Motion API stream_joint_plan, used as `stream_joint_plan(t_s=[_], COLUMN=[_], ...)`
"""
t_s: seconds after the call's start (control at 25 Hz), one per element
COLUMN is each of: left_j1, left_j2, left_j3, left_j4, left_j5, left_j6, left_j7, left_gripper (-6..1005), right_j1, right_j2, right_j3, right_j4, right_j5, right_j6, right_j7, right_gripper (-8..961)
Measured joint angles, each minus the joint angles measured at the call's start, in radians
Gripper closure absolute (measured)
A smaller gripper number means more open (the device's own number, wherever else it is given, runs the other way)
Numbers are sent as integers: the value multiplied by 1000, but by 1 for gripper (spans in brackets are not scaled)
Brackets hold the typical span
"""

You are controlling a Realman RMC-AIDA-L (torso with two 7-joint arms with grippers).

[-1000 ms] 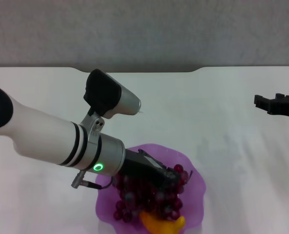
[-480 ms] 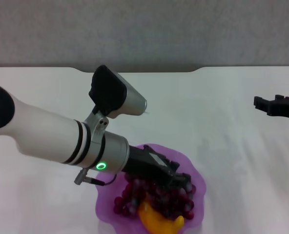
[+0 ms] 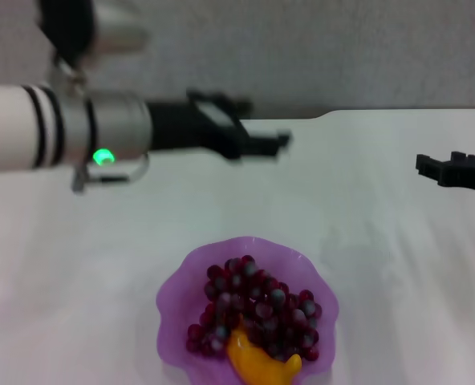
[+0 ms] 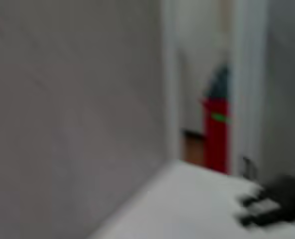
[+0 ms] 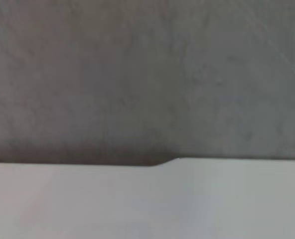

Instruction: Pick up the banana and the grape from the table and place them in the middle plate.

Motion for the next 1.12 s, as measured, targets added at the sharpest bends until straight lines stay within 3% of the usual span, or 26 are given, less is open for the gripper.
stream_joint_plan(t_s=[0.32, 0.36, 0.76, 0.96, 1.12], left_j1=[137, 182, 313, 337, 349], left_j2=[-2, -2, -5, -8, -9], left_j3=[-88, -91, -46, -29, -98], left_j4=[-3, 16, 36, 36, 119], left_j5=[-227, -287, -464, -585, -1000], left_j6=[318, 407, 764, 799, 603], left_j7=[292, 373, 656, 742, 990], left_gripper=[115, 115, 116, 115, 124], right_j1=[-3, -5, -73, -109, -113], right_j2=[2, 2, 4, 6, 6], right_j3=[-14, -14, -15, -53, -66], right_j4=[-37, -37, -31, -25, -27], right_j5=[2, 2, 4, 6, 6], right_j6=[-51, -58, -215, -313, -323], right_j7=[-4, -4, -5, 4, 5], right_gripper=[347, 347, 347, 347, 347])
